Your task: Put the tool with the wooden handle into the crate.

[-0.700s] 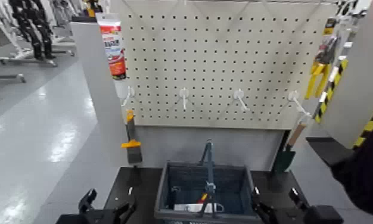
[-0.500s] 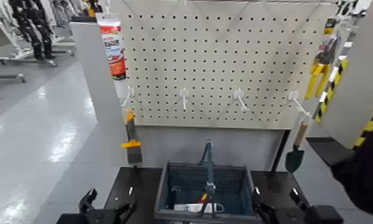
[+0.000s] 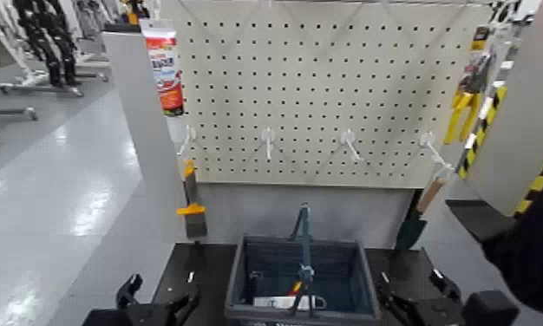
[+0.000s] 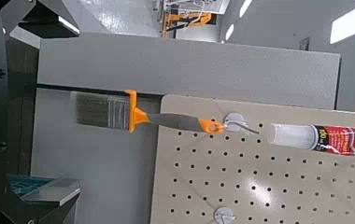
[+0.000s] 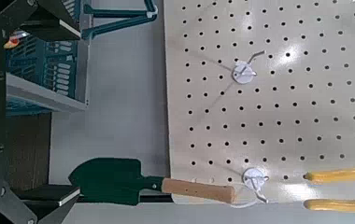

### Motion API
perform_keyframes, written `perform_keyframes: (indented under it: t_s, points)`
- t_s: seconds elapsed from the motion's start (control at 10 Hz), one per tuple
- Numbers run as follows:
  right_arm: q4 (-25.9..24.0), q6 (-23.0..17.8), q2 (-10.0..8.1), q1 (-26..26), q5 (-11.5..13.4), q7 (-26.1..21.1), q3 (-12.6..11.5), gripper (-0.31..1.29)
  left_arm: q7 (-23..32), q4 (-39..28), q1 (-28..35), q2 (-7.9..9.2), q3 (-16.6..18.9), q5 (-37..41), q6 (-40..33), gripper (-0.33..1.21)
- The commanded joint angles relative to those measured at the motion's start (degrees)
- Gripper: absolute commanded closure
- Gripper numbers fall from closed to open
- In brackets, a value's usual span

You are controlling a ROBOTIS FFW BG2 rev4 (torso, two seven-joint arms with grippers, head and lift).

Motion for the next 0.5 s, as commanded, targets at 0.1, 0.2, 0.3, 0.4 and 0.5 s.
perform_keyframes:
  t_s: [0.1, 0.2, 0.3, 0.4, 0.5]
  points:
    - [-2.1, 7.1, -0.21, -3.2, 2.1, 11.0, -9.6, 0.15, 0.0, 0.1, 0.1, 0.17, 0.0, 0.1, 0.1, 0.11]
    - [-2.9, 9.7, -1.35, -4.2, 3.0, 13.9, -11.7, 0.14, 0.0, 0.1, 0.1, 0.17, 0.0, 0.2, 0.1, 0.11]
    - [-3.1, 12.0, -2.32, -5.6, 3.6, 17.0, -13.5, 0.14, 0.0, 0.1, 0.1, 0.17, 0.0, 0.2, 0.1, 0.11]
    - [-3.3, 13.0, -3.11, -6.4, 3.8, 18.6, -14.8, 0.14, -0.1, 0.1, 0.1, 0.17, 0.0, 0.4, 0.1, 0.11]
    - [-3.7, 14.7, -4.96, -7.6, 4.7, 20.2, -15.6, 0.14, -0.1, 0.1, 0.1, 0.17, 0.1, 0.4, 0.0, 0.11]
